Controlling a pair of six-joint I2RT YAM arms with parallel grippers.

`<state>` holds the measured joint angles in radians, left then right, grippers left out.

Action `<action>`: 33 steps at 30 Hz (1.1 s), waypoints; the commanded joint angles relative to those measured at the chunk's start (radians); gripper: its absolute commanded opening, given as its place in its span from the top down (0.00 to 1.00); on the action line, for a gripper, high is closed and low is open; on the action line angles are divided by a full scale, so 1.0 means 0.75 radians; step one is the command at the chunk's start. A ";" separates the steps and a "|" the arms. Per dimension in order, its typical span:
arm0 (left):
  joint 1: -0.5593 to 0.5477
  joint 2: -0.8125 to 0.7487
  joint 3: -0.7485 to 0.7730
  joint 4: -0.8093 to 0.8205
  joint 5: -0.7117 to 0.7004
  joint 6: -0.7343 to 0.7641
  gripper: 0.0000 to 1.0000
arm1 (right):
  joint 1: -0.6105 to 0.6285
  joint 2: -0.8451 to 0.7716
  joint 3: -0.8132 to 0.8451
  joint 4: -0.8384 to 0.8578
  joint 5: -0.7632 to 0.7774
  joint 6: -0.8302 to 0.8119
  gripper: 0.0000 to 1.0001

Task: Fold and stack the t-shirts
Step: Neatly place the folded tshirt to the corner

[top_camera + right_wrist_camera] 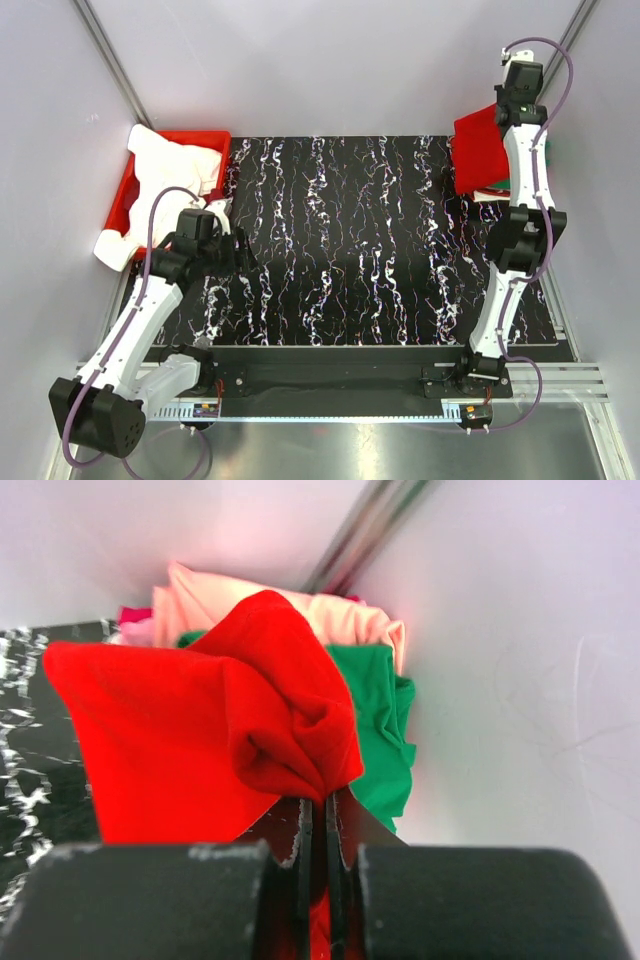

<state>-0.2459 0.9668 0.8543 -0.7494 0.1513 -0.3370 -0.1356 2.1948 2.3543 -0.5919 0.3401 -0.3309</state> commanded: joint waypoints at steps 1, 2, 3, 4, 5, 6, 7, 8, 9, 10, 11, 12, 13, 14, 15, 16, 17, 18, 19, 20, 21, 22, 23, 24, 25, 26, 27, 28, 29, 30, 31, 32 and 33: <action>-0.004 0.003 -0.010 0.052 0.007 -0.001 0.30 | -0.050 0.045 0.054 0.112 0.021 -0.013 1.00; -0.006 0.004 -0.008 0.052 0.005 -0.003 0.30 | -0.062 0.054 0.058 0.116 0.007 -0.007 1.00; -0.012 0.006 -0.008 0.050 0.001 -0.003 0.30 | -0.101 0.068 0.068 0.110 -0.003 0.022 1.00; -0.016 0.012 -0.008 0.048 -0.001 -0.003 0.30 | -0.118 0.098 0.104 0.098 -0.024 0.036 1.00; -0.022 0.014 -0.008 0.046 -0.001 -0.003 0.30 | -0.138 0.109 0.115 0.096 -0.034 0.048 1.00; -0.028 0.018 -0.006 0.048 -0.003 -0.003 0.30 | -0.173 0.119 0.121 0.098 -0.046 0.071 1.00; -0.032 0.026 -0.006 0.044 -0.005 -0.003 0.30 | -0.193 0.137 0.139 0.096 -0.075 0.081 1.00; -0.032 0.030 -0.004 0.044 -0.005 -0.003 0.30 | -0.208 0.146 0.146 0.100 -0.089 0.104 1.00; -0.036 0.034 -0.006 0.044 -0.005 -0.003 0.30 | -0.220 0.154 0.150 0.106 -0.102 0.110 1.00; -0.036 0.040 -0.004 0.042 -0.005 -0.005 0.30 | -0.242 0.182 0.164 0.112 -0.110 0.112 1.00; -0.038 0.042 -0.002 0.040 -0.007 -0.005 0.30 | -0.249 0.201 0.176 0.112 -0.110 0.126 1.00; -0.038 0.044 -0.002 0.040 -0.011 -0.007 0.30 | -0.257 0.239 0.195 0.114 -0.122 0.130 1.00; -0.038 0.046 -0.004 0.038 -0.020 -0.009 0.30 | -0.267 0.258 0.197 0.128 -0.132 0.132 1.00; -0.038 0.048 -0.002 0.036 -0.022 -0.009 0.30 | -0.271 0.280 0.203 0.167 -0.136 0.134 1.00; -0.038 0.055 0.000 0.034 -0.024 -0.009 0.30 | -0.273 0.333 0.233 0.180 -0.149 0.136 1.00; -0.038 0.057 -0.002 0.032 -0.030 -0.011 0.30 | -0.275 0.360 0.250 0.196 -0.153 0.139 1.00; -0.038 0.061 0.000 0.030 -0.032 -0.011 0.30 | -0.281 0.387 0.262 0.241 -0.151 0.147 1.00; -0.038 0.069 0.000 0.030 -0.032 -0.013 0.30 | -0.281 0.432 0.274 0.263 -0.157 0.149 1.00; -0.038 0.075 0.002 0.030 -0.032 -0.013 0.31 | -0.283 0.452 0.277 0.290 -0.175 0.149 1.00; -0.038 0.081 0.002 0.030 -0.036 -0.013 0.31 | -0.285 0.473 0.275 0.341 -0.175 0.159 1.00; -0.038 0.091 0.004 0.028 -0.036 -0.013 0.31 | -0.288 0.511 0.281 0.355 -0.189 0.171 1.00; -0.038 0.098 0.004 0.026 -0.034 -0.013 0.31 | -0.290 0.528 0.279 0.392 -0.200 0.189 1.00; -0.038 0.102 0.006 0.024 -0.034 -0.013 0.31 | -0.294 0.546 0.277 0.409 -0.210 0.212 1.00; -0.038 0.108 0.006 0.024 -0.038 -0.013 0.31 | -0.296 0.581 0.281 0.423 -0.210 0.222 1.00; -0.040 0.112 0.008 0.022 -0.036 -0.015 0.32 | -0.298 0.597 0.279 0.453 -0.206 0.239 1.00; -0.040 0.114 0.008 0.020 -0.038 -0.015 0.32 | -0.300 0.612 0.277 0.478 -0.202 0.247 1.00; -0.040 0.120 0.008 0.020 -0.038 -0.015 0.32 | -0.300 0.634 0.273 0.496 -0.174 0.251 1.00; -0.040 0.120 0.008 0.020 -0.042 -0.015 0.32 | -0.300 0.645 0.273 0.527 -0.167 0.257 1.00; -0.040 0.122 0.008 0.015 -0.044 -0.015 0.32 | -0.300 0.649 0.260 0.554 -0.169 0.257 1.00; -0.040 0.124 0.008 0.017 -0.044 -0.017 0.32 | -0.300 0.655 0.236 0.580 -0.155 0.261 1.00; -0.040 0.128 0.008 0.017 -0.046 -0.017 0.32 | -0.304 0.659 0.230 0.603 -0.145 0.265 1.00; -0.040 0.126 0.008 0.017 -0.046 -0.017 0.32 | -0.306 0.663 0.230 0.631 -0.139 0.282 0.98; -0.040 0.124 0.010 0.017 -0.048 -0.017 0.32 | -0.312 0.665 0.230 0.636 -0.147 0.298 0.95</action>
<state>-0.2718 1.0607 0.8536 -0.7578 0.1398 -0.3454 -0.3569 2.6736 2.5137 -0.2634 0.2180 -0.1547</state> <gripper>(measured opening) 0.681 0.043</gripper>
